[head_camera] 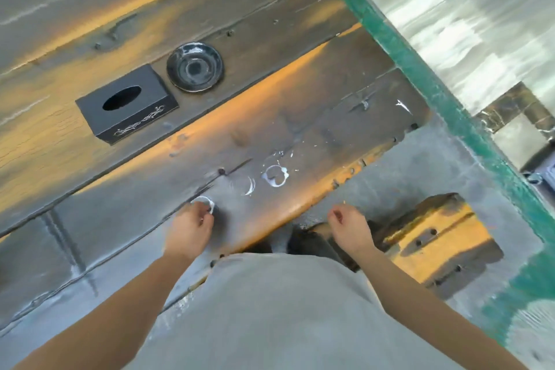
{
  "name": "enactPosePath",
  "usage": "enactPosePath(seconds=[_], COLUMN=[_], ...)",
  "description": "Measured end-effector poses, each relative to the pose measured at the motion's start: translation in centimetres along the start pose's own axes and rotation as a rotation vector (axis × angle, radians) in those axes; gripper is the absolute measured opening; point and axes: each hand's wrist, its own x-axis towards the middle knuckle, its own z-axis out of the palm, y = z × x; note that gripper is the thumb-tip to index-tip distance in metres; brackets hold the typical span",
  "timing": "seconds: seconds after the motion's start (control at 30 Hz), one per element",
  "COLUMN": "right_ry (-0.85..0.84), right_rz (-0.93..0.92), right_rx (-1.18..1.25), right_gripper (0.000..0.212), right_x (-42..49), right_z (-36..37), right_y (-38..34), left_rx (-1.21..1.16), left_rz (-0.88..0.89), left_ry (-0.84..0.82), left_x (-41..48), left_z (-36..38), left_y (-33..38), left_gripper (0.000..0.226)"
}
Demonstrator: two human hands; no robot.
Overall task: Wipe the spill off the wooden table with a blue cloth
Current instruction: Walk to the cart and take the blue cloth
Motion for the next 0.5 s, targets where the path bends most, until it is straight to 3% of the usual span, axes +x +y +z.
enactPosePath(seconds=[0.13,0.37,0.5], right_ry=[-0.047,-0.101,-0.062], right_rz=[0.239,0.580,0.735], right_rx=[0.098,0.284,0.487], right_gripper=[0.026,0.028,0.031], right_x=[0.1,-1.0,-1.9], right_z=[-3.1,-7.2,-9.3], right_y=[7.8,20.4,24.1], left_rx=[-0.031,0.142,0.303], left_rz=[0.101,0.155,0.118], left_ry=[-0.132,-0.384,-0.388], left_x=[0.3,2.2,4.1], left_z=[4.0,11.1,13.5], left_y=[9.3,23.7,27.8], left_gripper=[0.031,0.019,0.044])
